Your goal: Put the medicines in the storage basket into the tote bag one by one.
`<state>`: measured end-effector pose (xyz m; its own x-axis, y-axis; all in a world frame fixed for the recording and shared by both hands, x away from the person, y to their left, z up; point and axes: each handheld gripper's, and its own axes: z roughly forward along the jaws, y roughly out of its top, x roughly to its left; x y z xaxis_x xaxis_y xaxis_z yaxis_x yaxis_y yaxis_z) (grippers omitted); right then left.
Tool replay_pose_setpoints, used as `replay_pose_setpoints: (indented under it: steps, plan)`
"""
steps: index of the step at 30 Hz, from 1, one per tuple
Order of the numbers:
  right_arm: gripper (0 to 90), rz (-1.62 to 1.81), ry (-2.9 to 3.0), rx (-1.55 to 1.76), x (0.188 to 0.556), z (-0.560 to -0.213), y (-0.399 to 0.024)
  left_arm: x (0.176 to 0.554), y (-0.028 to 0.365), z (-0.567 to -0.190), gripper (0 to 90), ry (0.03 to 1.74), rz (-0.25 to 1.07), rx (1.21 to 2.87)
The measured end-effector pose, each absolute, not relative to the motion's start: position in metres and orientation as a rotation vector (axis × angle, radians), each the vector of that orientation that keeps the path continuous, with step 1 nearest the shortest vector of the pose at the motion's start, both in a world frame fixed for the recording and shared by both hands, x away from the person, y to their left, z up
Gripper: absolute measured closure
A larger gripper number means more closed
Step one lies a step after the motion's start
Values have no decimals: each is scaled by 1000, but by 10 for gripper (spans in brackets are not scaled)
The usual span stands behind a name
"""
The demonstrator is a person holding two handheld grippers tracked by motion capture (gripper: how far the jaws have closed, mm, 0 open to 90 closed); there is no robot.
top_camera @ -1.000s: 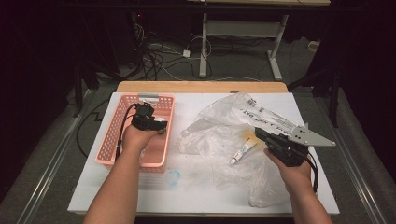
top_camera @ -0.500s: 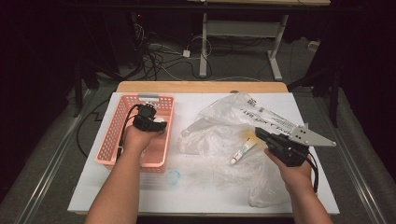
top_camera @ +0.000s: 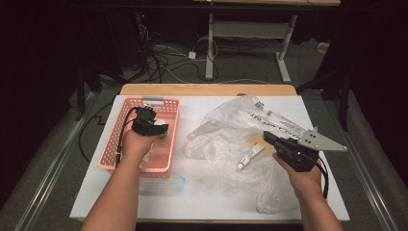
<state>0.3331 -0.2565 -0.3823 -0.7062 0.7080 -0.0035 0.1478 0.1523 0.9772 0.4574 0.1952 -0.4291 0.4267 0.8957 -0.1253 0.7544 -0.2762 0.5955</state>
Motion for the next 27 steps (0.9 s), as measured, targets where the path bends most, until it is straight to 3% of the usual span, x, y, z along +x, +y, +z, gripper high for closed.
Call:
replay_pose_setpoints:
  steps: [27]
  plan:
    - [900,1587,1965,813,332,-381,-256,385,200,-399,489,1249,395,2056]
